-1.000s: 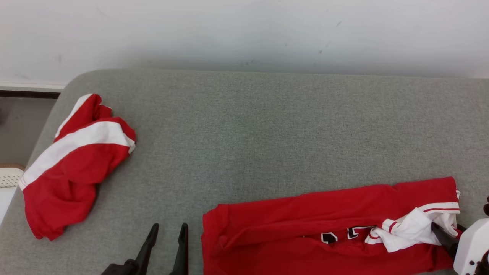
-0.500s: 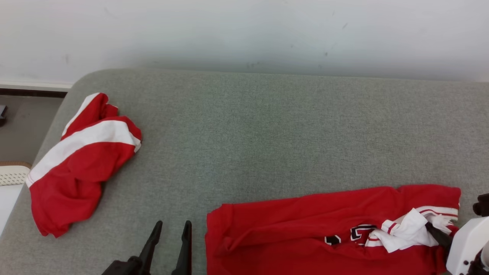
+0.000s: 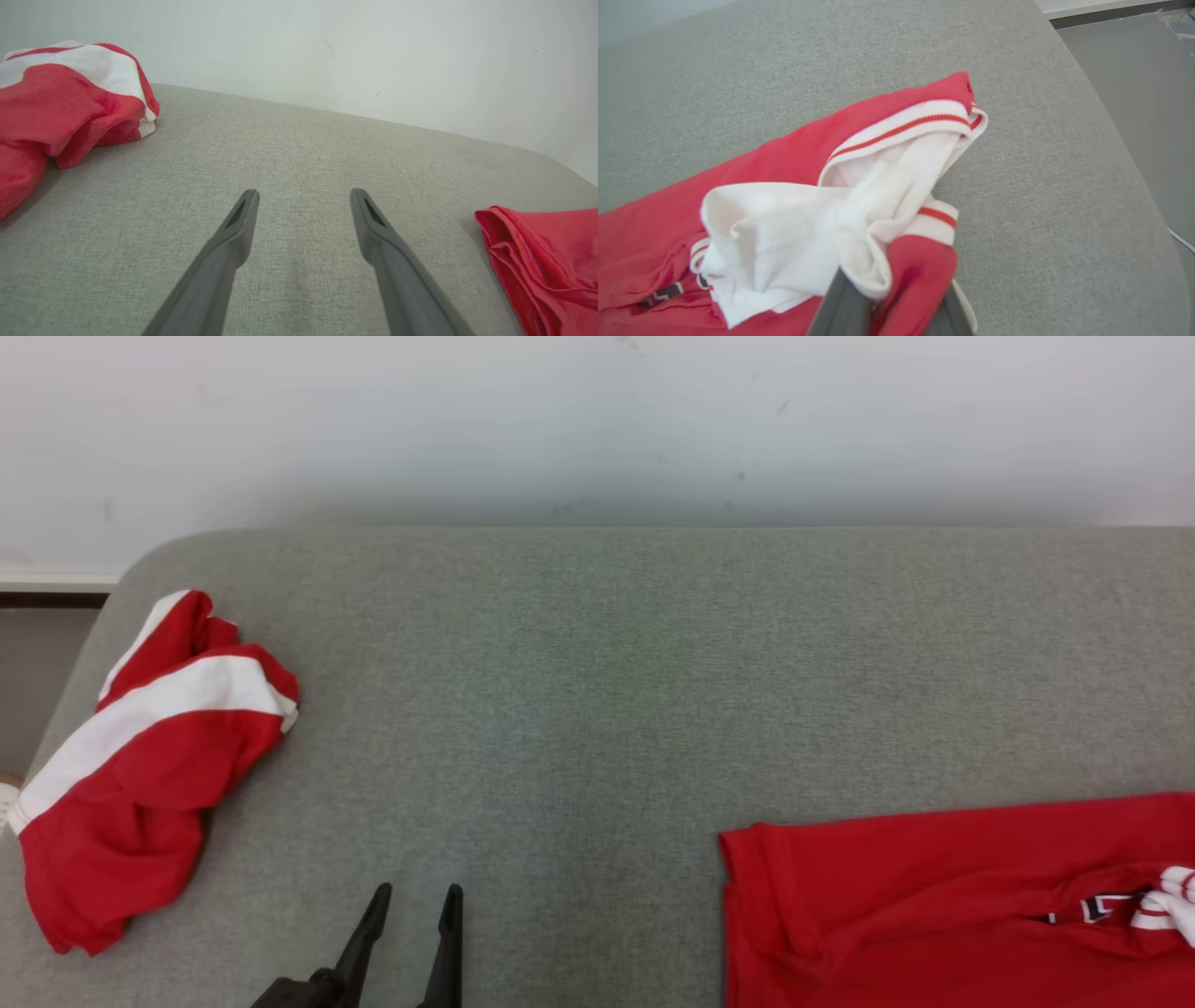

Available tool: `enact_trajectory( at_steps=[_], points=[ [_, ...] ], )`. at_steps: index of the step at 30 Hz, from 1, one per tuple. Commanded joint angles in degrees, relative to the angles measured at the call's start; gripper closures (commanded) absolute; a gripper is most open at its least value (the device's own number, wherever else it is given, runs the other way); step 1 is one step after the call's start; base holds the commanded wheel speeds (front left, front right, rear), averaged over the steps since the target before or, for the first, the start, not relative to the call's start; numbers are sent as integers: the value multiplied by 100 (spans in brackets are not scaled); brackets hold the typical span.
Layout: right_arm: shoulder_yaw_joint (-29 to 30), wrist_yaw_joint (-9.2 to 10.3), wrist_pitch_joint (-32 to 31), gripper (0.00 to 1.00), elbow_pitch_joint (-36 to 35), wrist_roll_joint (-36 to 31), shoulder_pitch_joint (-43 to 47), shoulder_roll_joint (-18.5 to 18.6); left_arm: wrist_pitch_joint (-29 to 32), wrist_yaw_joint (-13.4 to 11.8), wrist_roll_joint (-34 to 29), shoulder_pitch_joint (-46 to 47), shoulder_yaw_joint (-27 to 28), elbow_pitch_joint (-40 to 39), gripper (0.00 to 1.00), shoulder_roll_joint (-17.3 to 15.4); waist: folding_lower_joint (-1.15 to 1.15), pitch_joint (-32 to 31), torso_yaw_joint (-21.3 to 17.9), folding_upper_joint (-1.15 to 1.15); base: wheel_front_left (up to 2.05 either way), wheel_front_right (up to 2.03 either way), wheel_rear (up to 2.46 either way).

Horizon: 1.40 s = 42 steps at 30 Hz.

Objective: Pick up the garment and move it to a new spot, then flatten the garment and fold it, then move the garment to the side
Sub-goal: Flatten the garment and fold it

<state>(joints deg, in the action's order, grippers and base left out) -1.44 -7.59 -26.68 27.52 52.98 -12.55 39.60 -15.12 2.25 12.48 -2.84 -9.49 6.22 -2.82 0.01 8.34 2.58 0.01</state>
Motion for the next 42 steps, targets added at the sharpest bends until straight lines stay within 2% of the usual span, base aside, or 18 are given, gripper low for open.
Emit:
enact_trajectory(
  at_steps=[1,7,13,21,24,27,36,42],
  points=[
    [124,18,-12,100,38,-8,127,69,-2,20,-39,-34,22,11,0,-16,-1,-19,-71,-1,0,0,0],
    [535,18,-67,100,-129,-80,416,169,-2,18,-37,31,8,40,0,-17,-1,-36,-270,-1,0,0,0],
    [465,17,-122,100,-847,-228,453,74,-2,52,-70,43,8,97,0,-17,-1,-80,-372,-1,0,0,0],
    [-266,16,-575,100,-2446,-121,708,-25,-2,-4,43,-38,-20,131,0,-16,-1,-189,-263,-1,0,0,0],
    [-706,16,-776,100,-3018,-55,765,-195,-2,-27,106,-69,-43,135,0,-17,-1,-200,-225,-1,0,0,0],
    [-1118,16,-889,100,-3267,-182,753,-441,-2,-50,140,-63,-85,151,0,-17,-1,-203,-191,-1,0,0,0],
    [-1846,16,-461,100,-2784,-767,542,-1549,-2,-98,172,-88,-164,221,0,-17,-1,-247,-131,-1,0,0,0],
    [-2195,16,-131,98,-2389,-1027,427,-1953,-2,-100,158,-117,-156,257,0,-17,-1,-281,-125,-1,0,0,0]
  ],
)
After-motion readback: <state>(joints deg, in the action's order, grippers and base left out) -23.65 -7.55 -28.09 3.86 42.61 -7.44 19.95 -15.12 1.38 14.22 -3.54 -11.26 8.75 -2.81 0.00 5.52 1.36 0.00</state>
